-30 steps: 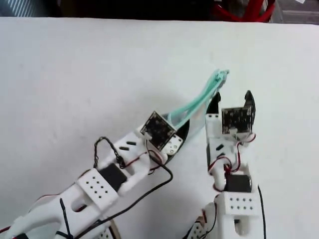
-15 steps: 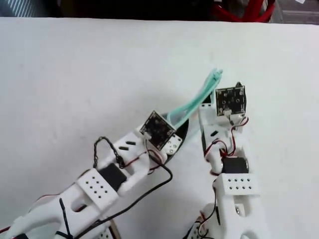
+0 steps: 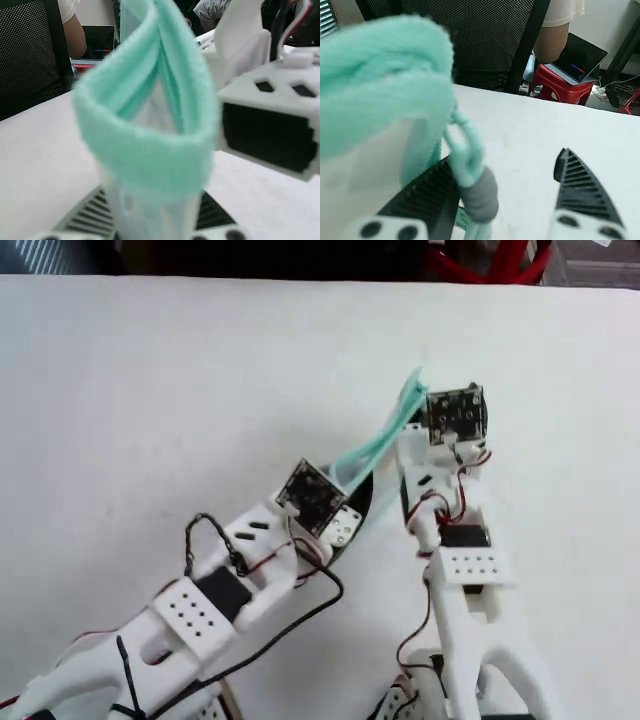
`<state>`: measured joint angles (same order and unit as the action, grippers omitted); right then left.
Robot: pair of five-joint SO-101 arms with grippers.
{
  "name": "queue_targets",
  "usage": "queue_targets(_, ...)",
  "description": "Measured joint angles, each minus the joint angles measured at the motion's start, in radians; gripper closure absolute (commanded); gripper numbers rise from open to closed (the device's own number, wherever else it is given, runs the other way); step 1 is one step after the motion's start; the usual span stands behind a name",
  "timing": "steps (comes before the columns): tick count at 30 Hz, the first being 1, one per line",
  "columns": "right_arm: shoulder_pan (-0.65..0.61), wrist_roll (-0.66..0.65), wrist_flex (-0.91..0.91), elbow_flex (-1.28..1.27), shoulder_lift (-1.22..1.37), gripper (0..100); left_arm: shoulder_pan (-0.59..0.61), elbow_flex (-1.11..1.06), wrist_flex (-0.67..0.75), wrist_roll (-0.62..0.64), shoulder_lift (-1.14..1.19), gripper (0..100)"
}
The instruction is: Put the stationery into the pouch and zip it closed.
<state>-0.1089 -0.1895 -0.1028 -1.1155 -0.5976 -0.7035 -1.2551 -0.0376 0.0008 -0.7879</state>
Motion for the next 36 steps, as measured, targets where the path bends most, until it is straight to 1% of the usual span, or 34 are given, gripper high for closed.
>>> queue_targets(2,0.005,0.000,-0.002,0.017,0.026,75.0,0.000,0.000,0.000,0.000,0.000,98)
queue_targets(7,0.026,-0.002,-0.005,0.011,0.018,86.8,-0.003,0.000,0.000,-0.002,0.000,98)
queue_targets(13,0.041,0.000,-0.008,-0.063,-0.064,90.1,-0.012,-0.003,0.000,-0.006,0.000,98)
queue_targets(16,0.041,0.000,-0.008,-0.106,-0.109,88.2,-0.018,-0.003,0.000,-0.006,0.000,98)
queue_targets(20,0.043,0.000,-0.006,-0.169,-0.161,76.1,-0.020,-0.003,0.000,-0.006,0.000,98)
queue_targets(22,0.043,0.000,0.005,-0.203,-0.184,73.0,-0.023,-0.003,0.000,-0.006,0.000,98)
queue_targets(28,0.043,0.000,0.008,-0.242,-0.216,75.8,-0.023,-0.003,0.000,-0.006,0.000,98)
queue_targets(36,0.043,0.000,-0.091,-0.285,-0.216,76.6,-0.025,-0.003,0.000,-0.006,0.000,98)
